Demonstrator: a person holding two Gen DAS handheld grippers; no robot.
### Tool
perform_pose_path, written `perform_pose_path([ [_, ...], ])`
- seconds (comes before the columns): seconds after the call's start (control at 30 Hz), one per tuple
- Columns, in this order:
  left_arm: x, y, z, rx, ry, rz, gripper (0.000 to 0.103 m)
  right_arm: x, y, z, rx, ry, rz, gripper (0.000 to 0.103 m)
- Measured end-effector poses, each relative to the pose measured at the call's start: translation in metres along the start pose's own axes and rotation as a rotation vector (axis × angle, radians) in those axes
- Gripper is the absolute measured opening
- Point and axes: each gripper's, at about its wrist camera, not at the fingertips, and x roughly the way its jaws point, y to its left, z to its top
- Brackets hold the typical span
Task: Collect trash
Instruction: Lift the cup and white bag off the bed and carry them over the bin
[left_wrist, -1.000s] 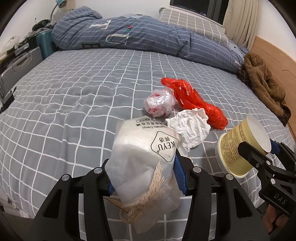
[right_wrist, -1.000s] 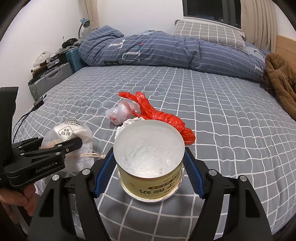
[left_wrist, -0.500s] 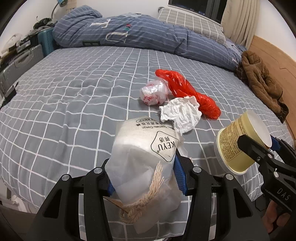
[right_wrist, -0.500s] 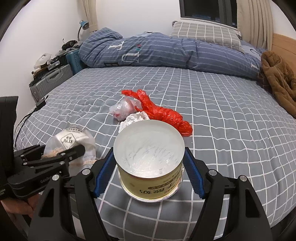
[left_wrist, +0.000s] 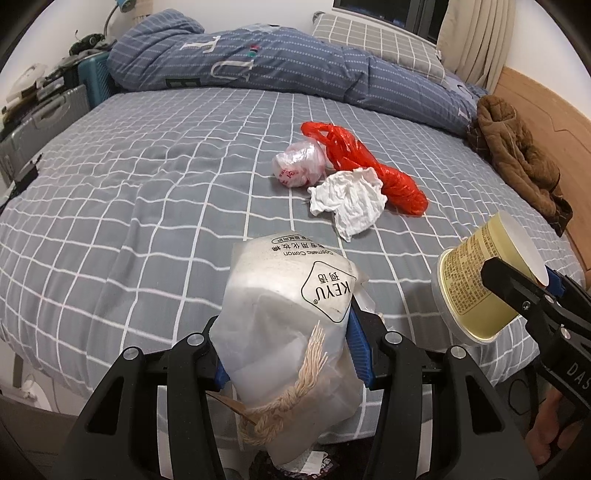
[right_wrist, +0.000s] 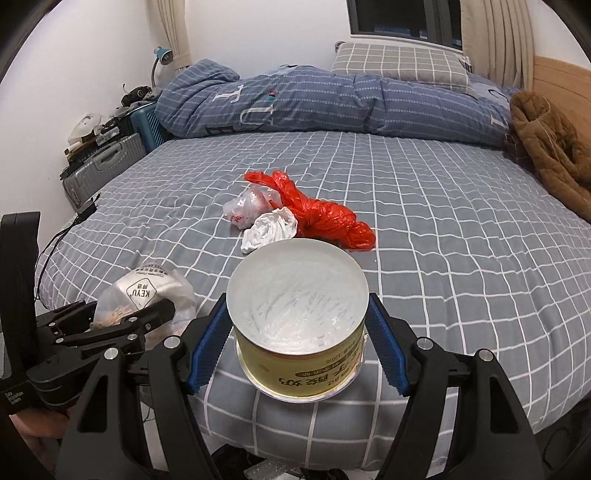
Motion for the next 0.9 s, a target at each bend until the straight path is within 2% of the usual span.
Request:
perform_pose_path([
  [0.9, -0.044, -0.005, -0.055, -0.018, 0.005, -0.023, 0.049, -0.05, 0.013, -0.043, 0.007, 0.009, 0.002, 0.069],
])
